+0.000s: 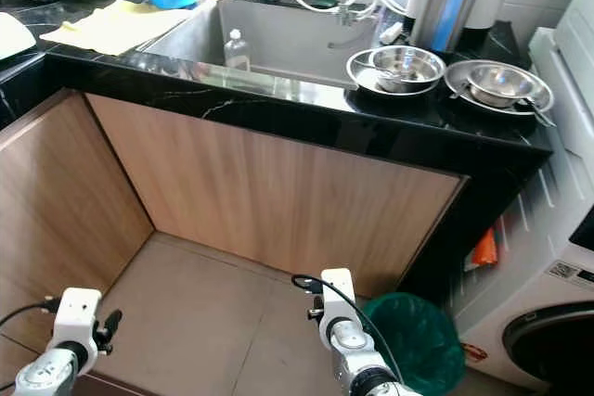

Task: Kitchen organization

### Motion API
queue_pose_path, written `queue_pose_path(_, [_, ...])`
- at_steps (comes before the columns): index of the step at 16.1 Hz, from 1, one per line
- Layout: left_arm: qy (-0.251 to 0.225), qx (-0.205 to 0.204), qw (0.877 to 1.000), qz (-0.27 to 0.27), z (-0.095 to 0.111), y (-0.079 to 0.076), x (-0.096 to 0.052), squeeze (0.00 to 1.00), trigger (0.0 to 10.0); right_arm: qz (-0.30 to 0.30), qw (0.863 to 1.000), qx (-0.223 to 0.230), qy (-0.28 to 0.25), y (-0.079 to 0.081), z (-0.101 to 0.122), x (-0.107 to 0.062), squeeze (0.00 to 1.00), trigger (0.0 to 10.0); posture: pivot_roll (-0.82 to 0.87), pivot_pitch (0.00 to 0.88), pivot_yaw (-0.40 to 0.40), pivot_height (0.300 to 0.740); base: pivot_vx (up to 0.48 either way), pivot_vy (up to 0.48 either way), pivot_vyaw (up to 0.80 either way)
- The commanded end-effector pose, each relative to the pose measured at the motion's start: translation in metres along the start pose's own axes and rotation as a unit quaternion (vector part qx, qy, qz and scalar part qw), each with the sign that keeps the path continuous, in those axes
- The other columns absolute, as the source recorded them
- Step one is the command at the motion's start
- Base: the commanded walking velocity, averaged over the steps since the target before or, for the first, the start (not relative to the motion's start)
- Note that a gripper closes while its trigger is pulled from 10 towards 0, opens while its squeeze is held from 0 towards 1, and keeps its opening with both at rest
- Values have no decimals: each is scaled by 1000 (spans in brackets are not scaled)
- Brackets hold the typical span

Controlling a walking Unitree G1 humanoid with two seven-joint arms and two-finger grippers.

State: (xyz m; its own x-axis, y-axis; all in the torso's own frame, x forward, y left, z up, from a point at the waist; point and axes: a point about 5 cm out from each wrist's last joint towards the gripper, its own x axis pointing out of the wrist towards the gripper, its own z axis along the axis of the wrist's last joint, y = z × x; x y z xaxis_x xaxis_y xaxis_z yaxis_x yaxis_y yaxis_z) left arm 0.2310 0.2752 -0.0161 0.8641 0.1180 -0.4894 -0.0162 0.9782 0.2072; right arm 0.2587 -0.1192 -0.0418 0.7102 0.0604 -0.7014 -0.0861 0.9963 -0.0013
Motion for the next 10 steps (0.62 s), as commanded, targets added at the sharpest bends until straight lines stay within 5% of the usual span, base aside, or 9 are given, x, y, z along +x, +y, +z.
queue_pose_path(1, [-7, -1, 1000, 1, 2, 3, -1, 0, 10000, 3, 1000, -2, -1, 1, -1, 0, 0, 10000, -76, 21, -27, 740, 0, 0, 0])
queue_pose_path(2, [-8, -1, 1000, 1, 2, 3, -1, 0, 10000, 3, 1000, -2, -1, 1, -1, 0, 0, 10000, -76, 21, -27, 740, 0, 0, 0])
queue_pose_path(3, [-138, 2, 990, -26, 27, -14, -37, 0, 10000, -17, 999, 21, -21, -1, -1, -1, 0, 10000, -68, 5, -22, 740, 0, 0, 0])
queue_pose_path(5, [-155, -3, 988, -24, 28, -20, -48, 0, 10000, -44, 998, 23, -45, -5, 1, -2, 0, 10000, -66, 2, -27, 740, 0, 0, 0])
queue_pose_path(7, [-145, -9, 989, -32, 22, -31, -43, 0, 10000, -79, 993, 30, -82, -8, 6, -4, 0, 10000, -89, 0, -18, 740, 0, 0, 0])
queue_pose_path(8, [-146, -11, 988, -41, 25, -36, -41, 0, 10000, -108, 983, 39, -143, -43, -9, -17, 0, 10000, -99, 0, -14, 740, 0, 0, 0])
queue_pose_path(9, [-142, -13, 989, -48, 31, -40, -45, 0, 10000, -144, 961, 14, -234, -90, -25, -53, 0, 10000, -100, 0, -11, 740, 0, 0, 0])
queue_pose_path(10, [-142, -14, 989, -51, 37, -42, -45, 0, 10000, -164, 942, -20, -292, -111, -16, -85, 0, 10000, -104, 0, -8, 740, 0, 0, 0])
